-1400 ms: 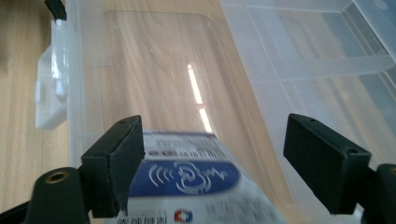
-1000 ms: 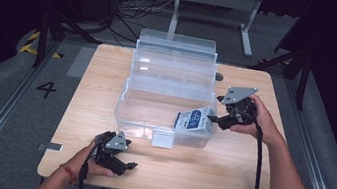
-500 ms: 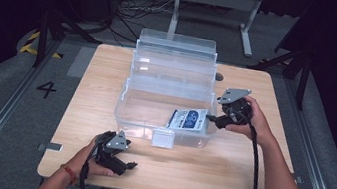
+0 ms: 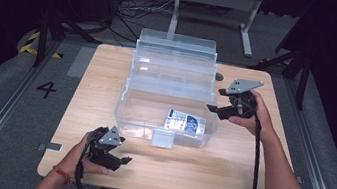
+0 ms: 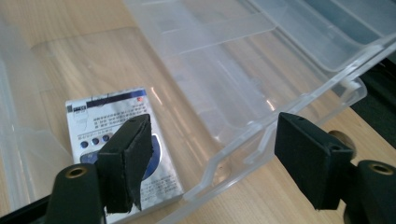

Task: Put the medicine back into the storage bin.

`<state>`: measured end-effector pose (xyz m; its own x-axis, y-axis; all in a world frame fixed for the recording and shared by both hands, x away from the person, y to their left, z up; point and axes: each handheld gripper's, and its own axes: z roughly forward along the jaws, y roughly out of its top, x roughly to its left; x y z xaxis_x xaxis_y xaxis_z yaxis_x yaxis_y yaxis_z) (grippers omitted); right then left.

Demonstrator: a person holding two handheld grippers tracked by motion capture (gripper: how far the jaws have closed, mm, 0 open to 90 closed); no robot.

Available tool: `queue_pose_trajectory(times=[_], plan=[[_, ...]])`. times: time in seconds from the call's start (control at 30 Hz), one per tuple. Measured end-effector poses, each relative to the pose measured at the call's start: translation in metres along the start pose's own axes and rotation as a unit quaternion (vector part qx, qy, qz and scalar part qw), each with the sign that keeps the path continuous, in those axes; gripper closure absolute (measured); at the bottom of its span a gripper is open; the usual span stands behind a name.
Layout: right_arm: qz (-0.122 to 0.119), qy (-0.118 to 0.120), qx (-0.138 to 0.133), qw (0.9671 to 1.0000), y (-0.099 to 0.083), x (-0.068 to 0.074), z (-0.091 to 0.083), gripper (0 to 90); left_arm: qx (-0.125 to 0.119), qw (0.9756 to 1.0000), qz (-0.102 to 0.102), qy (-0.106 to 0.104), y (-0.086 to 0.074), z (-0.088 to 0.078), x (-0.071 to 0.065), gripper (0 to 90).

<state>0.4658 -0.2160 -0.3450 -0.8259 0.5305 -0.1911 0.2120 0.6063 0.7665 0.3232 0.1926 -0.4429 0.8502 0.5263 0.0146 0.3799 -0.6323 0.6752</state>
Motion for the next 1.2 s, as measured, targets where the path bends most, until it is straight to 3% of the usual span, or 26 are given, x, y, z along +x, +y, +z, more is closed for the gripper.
queue_pose_trajectory(times=[0.07, 0.1, 0.3, 0.4, 0.57, 0.87, 1.0, 1.2], plan=[[0.008, -0.003, -0.004, 1.0000, 0.004, -0.005, -0.004, 28.5, -0.001, 1.0000, 0.000, 0.007, 0.002, -0.004, 0.002, 27.4], [0.009, -0.004, -0.003, 0.9999, 0.005, -0.006, -0.005, 28.5, -0.016, 0.9998, -0.007, 0.011, 0.004, -0.010, 0.004, 27.5], [0.007, -0.016, -0.003, 0.9998, 0.014, -0.016, -0.007, 28.3, -0.027, 0.9990, -0.001, 0.037, 0.015, -0.029, 0.009, 28.2], [0.010, -0.008, -0.017, 0.9998, 0.023, -0.022, -0.007, 28.4, -0.034, 0.9985, 0.002, 0.042, 0.020, -0.038, 0.011, 28.5], [0.003, -0.012, -0.010, 0.9999, 0.038, -0.032, 0.001, 30.0, -0.038, 0.9982, 0.006, 0.045, 0.034, -0.047, 0.018, 28.8], [-0.018, -0.024, 0.016, 0.9994, 0.062, -0.040, 0.017, 32.4, -0.016, 0.9986, 0.027, 0.043, 0.058, -0.032, 0.023, 30.4], [-0.021, -0.015, 0.025, 0.9994, 0.069, -0.045, 0.029, 33.6, -0.005, 0.9987, 0.029, 0.041, 0.064, -0.021, 0.028, 31.8], [-0.023, -0.019, 0.052, 0.9982, 0.075, -0.052, 0.049, 42.0, 0.017, 0.9988, 0.036, 0.029, 0.068, -0.005, 0.033, 36.4]])
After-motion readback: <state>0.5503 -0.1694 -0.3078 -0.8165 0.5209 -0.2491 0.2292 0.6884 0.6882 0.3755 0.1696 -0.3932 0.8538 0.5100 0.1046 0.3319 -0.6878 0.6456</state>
